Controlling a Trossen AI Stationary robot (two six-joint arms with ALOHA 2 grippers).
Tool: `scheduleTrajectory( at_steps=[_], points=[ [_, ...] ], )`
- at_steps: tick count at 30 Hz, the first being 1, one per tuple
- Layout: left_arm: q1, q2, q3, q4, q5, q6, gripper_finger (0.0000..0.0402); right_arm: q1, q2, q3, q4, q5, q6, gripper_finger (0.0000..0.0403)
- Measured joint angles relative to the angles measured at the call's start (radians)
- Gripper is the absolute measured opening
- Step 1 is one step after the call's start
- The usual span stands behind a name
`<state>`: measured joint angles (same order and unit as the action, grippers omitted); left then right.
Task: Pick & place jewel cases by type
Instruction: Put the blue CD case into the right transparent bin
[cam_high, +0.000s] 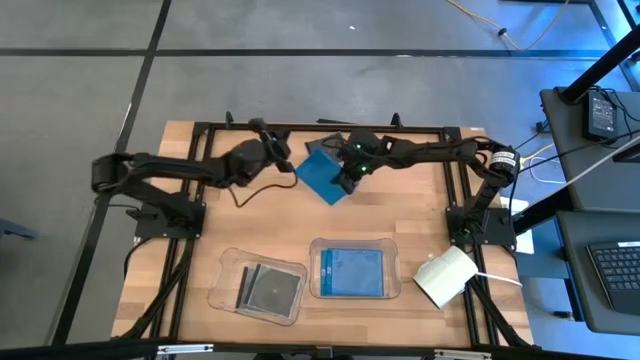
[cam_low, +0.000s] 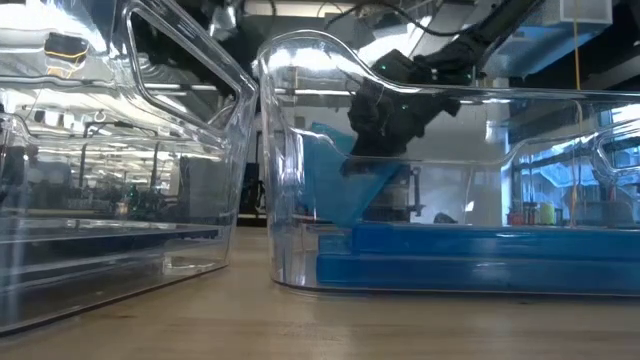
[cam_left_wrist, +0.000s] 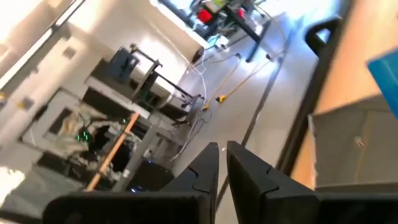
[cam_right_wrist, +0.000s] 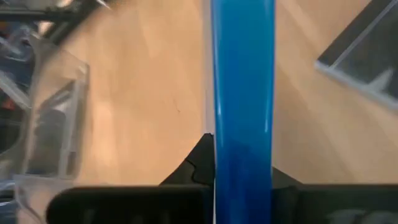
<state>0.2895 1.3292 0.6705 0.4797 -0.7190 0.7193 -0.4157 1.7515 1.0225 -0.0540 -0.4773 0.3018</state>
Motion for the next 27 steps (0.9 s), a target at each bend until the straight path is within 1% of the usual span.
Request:
scheduleTrajectory(
  at_steps=[3, 7, 10, 13, 15, 17, 22, 25, 27],
  points=[
    [0.01, -0.078, 0.0, -0.08, 0.006, -0.062, 0.0029, 0.001, 0.0, 0.056, -0.098, 0.044, -0.056, 0.0018],
    [0.039, -0.147, 0.001, -0.215, 0.011, -0.153, 0.0027, 0.01, 0.0, 0.147, -0.246, 0.066, -0.112, 0.0026],
    [0.066, -0.182, 0.001, -0.326, 0.028, -0.27, 0.0028, 0.035, 0.0, 0.232, -0.396, 0.142, -0.177, 0.0023],
    [0.095, -0.197, 0.001, -0.425, 0.102, -0.36, 0.0028, 0.078, 0.0, 0.333, -0.549, 0.25, -0.237, 0.0018],
    [0.112, -0.199, 0.001, -0.468, 0.149, -0.391, 0.0027, 0.113, 0.0, 0.4, -0.652, 0.31, -0.251, 0.0018],
    [0.128, -0.198, 0.001, -0.502, 0.176, -0.415, 0.0026, 0.159, 0.0, 0.464, -0.743, 0.358, -0.25, 0.0022],
    [0.149, -0.196, 0.001, -0.543, 0.19, -0.448, 0.0029, 0.291, -0.002, 0.578, -0.961, 0.457, -0.175, 0.0021],
    [0.155, -0.196, 0.001, -0.544, 0.19, -0.448, 0.0031, 0.383, -0.002, 0.607, -1.035, 0.469, -0.145, 0.0019],
    [0.158, -0.196, 0.001, -0.544, 0.193, -0.448, 0.0031, 0.448, -0.002, 0.612, -1.044, 0.468, -0.12, 0.0021]
  ],
)
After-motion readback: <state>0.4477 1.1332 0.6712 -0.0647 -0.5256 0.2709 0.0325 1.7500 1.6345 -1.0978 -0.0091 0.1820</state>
